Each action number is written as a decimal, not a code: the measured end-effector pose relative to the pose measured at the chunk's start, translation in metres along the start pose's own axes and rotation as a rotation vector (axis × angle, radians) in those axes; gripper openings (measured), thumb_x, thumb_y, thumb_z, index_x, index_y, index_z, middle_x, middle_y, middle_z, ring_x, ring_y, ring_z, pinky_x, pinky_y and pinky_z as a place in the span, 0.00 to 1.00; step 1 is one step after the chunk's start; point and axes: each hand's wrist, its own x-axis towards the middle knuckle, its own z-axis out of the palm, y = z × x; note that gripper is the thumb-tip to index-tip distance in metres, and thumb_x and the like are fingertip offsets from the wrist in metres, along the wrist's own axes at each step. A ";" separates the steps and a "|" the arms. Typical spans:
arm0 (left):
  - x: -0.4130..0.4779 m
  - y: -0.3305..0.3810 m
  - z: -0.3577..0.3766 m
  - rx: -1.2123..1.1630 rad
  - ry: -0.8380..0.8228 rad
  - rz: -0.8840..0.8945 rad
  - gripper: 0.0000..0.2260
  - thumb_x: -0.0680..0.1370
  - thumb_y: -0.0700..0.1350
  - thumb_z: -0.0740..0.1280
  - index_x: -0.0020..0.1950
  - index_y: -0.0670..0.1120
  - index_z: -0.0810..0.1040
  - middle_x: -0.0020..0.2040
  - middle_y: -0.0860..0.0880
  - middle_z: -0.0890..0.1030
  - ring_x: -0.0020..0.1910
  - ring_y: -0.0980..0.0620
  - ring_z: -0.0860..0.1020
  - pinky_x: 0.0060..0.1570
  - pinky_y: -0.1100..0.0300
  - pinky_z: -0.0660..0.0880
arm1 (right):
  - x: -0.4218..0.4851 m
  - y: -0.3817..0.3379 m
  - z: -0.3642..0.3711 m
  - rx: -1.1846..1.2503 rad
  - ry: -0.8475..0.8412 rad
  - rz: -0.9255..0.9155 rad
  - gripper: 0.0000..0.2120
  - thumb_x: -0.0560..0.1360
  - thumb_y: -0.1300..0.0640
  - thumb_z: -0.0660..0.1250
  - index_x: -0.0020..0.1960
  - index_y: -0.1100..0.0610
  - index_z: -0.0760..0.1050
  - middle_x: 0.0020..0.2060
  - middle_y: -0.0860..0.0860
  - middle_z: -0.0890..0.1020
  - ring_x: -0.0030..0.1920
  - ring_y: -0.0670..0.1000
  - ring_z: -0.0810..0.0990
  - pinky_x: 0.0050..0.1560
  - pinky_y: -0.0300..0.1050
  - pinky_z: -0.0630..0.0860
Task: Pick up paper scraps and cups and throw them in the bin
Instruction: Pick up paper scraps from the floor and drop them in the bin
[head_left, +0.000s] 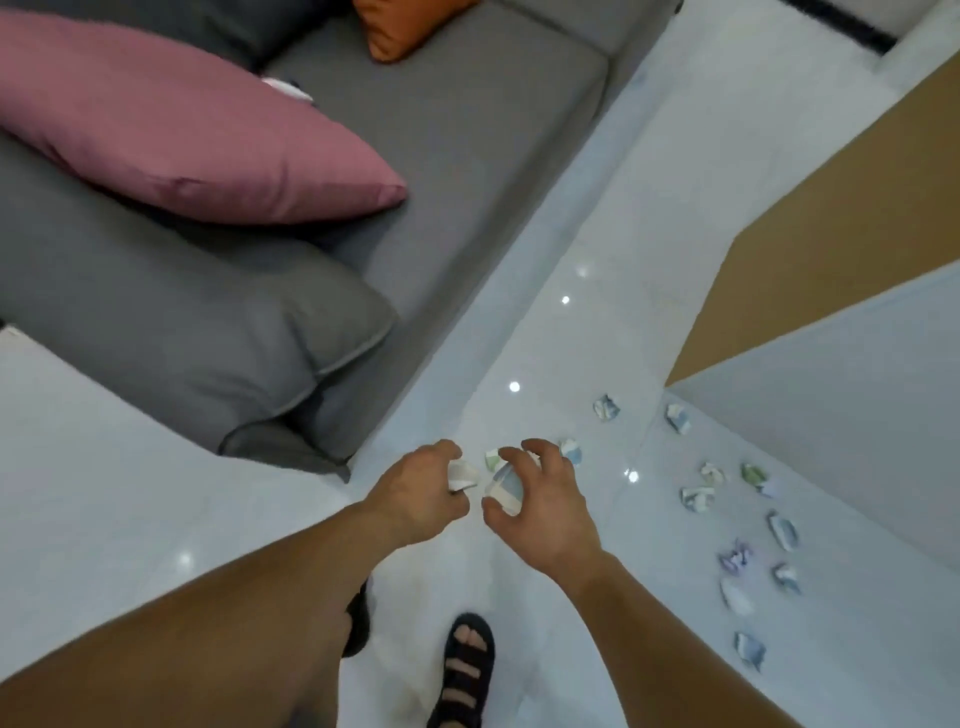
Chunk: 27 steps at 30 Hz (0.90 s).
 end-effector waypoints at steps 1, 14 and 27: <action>-0.023 0.006 -0.010 -0.027 0.024 -0.015 0.22 0.74 0.47 0.69 0.67 0.49 0.69 0.60 0.48 0.77 0.57 0.49 0.76 0.52 0.62 0.71 | -0.012 -0.013 -0.016 -0.010 -0.022 -0.019 0.30 0.71 0.44 0.68 0.71 0.48 0.68 0.69 0.48 0.64 0.68 0.51 0.66 0.61 0.44 0.70; -0.320 -0.050 -0.102 -0.464 0.517 -0.215 0.17 0.72 0.46 0.70 0.60 0.50 0.73 0.54 0.48 0.78 0.48 0.48 0.77 0.41 0.60 0.73 | -0.130 -0.235 -0.103 -0.230 -0.192 -0.493 0.30 0.72 0.43 0.69 0.71 0.50 0.67 0.68 0.47 0.65 0.67 0.51 0.65 0.63 0.46 0.71; -0.632 -0.287 -0.104 -0.766 0.979 -0.461 0.24 0.73 0.45 0.69 0.68 0.49 0.68 0.58 0.45 0.76 0.50 0.46 0.79 0.50 0.52 0.79 | -0.305 -0.543 0.059 -0.462 -0.305 -1.066 0.32 0.73 0.41 0.66 0.73 0.49 0.64 0.70 0.47 0.63 0.68 0.50 0.64 0.64 0.46 0.70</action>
